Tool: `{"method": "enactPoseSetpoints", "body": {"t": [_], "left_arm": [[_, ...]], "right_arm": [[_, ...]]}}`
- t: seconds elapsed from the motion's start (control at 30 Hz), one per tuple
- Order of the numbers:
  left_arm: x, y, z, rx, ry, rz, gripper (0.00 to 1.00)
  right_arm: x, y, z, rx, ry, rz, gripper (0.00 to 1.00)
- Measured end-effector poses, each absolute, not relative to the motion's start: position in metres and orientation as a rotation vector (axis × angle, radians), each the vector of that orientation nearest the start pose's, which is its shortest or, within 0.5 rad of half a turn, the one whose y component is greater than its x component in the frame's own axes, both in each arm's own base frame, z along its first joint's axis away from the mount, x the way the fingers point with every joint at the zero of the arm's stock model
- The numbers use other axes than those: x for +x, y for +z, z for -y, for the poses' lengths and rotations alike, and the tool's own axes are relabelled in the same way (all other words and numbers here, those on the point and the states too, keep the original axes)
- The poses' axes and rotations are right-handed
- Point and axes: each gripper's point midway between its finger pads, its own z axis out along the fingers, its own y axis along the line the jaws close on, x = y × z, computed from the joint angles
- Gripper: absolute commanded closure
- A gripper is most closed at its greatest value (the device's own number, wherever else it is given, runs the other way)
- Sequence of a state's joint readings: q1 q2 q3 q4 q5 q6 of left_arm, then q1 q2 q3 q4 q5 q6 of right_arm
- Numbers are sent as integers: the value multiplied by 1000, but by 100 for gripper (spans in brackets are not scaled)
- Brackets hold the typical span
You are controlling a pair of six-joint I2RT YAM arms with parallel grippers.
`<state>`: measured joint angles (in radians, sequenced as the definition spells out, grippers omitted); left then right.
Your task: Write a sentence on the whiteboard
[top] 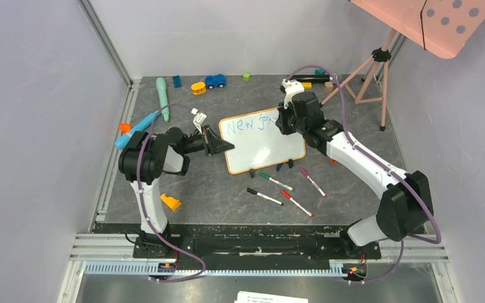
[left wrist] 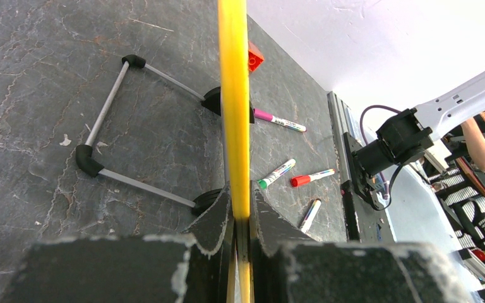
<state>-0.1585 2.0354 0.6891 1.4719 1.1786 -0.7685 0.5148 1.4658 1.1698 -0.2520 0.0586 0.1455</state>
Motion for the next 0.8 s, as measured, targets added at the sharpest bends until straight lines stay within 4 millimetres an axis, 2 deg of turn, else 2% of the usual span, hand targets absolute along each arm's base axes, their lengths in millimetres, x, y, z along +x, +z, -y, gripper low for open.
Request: {"method": "enactPoseSetpoints", "body": {"t": [0.5, 0.67, 0.8], "left_arm": [[337, 109, 229, 587, -1540, -1648, 98], [337, 109, 229, 587, -1540, -1648, 98], [337, 109, 229, 588, -1539, -1647, 98]], "right_arm": [[389, 204, -212, -354, 329, -2094, 100], [386, 199, -210, -353, 331, -2091, 100], [377, 187, -206, -354, 326, -2117, 100]]}}
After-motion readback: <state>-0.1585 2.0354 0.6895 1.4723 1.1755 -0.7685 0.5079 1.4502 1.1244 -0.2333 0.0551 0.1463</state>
